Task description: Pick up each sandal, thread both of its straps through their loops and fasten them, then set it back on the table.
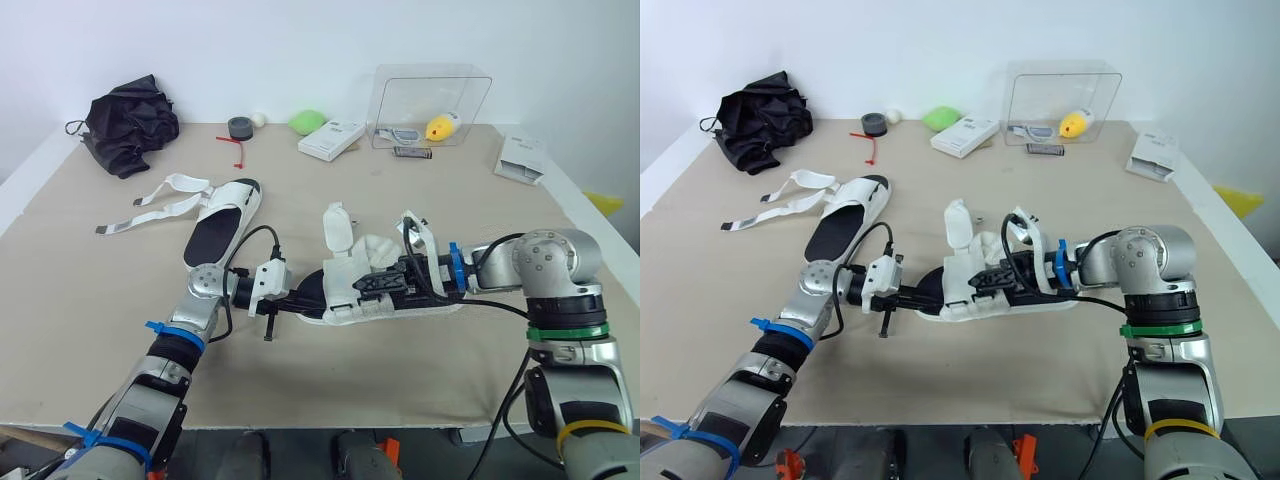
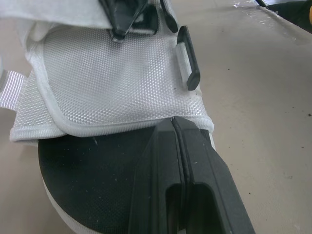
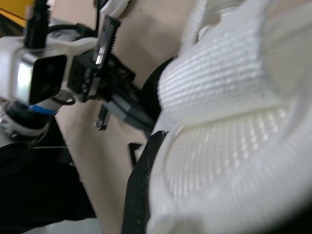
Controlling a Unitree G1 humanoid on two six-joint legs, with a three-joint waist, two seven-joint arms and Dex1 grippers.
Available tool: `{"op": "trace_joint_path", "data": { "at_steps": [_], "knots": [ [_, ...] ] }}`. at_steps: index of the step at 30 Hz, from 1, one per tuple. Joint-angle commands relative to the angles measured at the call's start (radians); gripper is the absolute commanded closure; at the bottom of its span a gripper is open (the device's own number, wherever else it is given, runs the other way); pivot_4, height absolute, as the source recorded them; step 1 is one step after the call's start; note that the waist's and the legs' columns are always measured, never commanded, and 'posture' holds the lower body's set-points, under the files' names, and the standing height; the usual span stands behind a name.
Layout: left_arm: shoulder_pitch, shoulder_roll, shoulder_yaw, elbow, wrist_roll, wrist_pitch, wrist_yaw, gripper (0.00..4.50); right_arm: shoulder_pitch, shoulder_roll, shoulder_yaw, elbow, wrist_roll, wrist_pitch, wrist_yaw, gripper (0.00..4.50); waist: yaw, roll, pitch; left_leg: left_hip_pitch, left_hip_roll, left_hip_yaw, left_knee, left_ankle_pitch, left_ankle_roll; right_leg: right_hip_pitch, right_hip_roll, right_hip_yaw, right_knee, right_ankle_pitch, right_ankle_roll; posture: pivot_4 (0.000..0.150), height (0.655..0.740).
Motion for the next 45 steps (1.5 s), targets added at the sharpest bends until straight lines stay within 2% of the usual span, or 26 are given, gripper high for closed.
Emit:
{"op": "trace_joint_path", "data": {
  "at_steps": [1, 8, 17, 26, 30, 36, 45],
  "knots": [
    [0.035, 0.005, -0.035, 0.039, 0.04, 0.022, -0.006, 4.5, -0.027, -0.022, -0.026, -0.002, 0.114, 0.008, 0.01, 4.44, 0.0, 0.0, 0.0, 0.0, 0.0, 0.0, 0.0, 0.0, 0.0, 0.0, 0.0, 0.0, 0.0, 0.0, 0.0, 0.15, 0.74],
    [0.039, 0.007, -0.035, 0.036, 0.04, 0.024, -0.006, 4.5, 0.008, -0.048, -0.009, -0.019, 0.218, 0.008, -0.053, 4.44, 0.0, 0.0, 0.0, 0.0, 0.0, 0.0, 0.0, 0.0, 0.0, 0.0, 0.0, 0.0, 0.0, 0.0, 0.0, 0.15, 0.74],
    [0.047, 0.011, -0.036, 0.029, 0.041, 0.025, -0.008, 4.5, 0.024, -0.033, -0.011, -0.001, 0.226, 0.008, -0.127, 4.44, -0.001, 0.0, 0.0, 0.0, 0.0, 0.0, 0.0, 0.0, 0.0, 0.0, 0.0, 0.0, 0.0, 0.0, 0.0, 0.15, 0.74],
    [0.049, 0.009, -0.031, 0.025, 0.035, 0.037, -0.005, 4.5, -0.104, -0.05, -0.074, 0.109, 0.313, 0.008, -0.115, 4.44, -0.002, 0.0, 0.0, 0.0, 0.001, 0.0, -0.001, 0.0, 0.001, 0.0, 0.0, 0.0, 0.0, 0.0, 0.0, 0.15, 0.74],
    [0.051, 0.008, -0.031, 0.025, 0.033, 0.039, -0.004, 4.5, -0.139, -0.004, -0.106, 0.16, 0.241, 0.008, -0.171, 4.44, -0.003, 0.0, 0.0, 0.0, 0.001, 0.0, -0.001, -0.001, 0.001, 0.0, 0.0, 0.0, 0.0, 0.0, 0.0, 0.15, 0.74],
    [0.054, 0.01, -0.027, 0.02, 0.034, 0.044, -0.002, 4.5, -0.061, 0.027, -0.066, 0.077, 0.217, 0.008, -0.218, 4.44, -0.001, 0.0, 0.0, 0.0, 0.001, 0.0, -0.001, -0.001, 0.001, 0.0, 0.001, 0.0, 0.0, 0.0, -0.001, 0.15, 0.74],
    [0.057, 0.013, -0.023, 0.018, 0.034, 0.048, -0.002, 4.5, -0.015, -0.025, -0.042, 0.011, 0.367, 0.008, -0.198, 4.44, -0.003, 0.0, 0.0, 0.0, 0.001, 0.001, -0.001, -0.001, 0.001, 0.0, 0.001, 0.0, 0.0, -0.001, -0.001, 0.15, 0.74]
  ]
}}
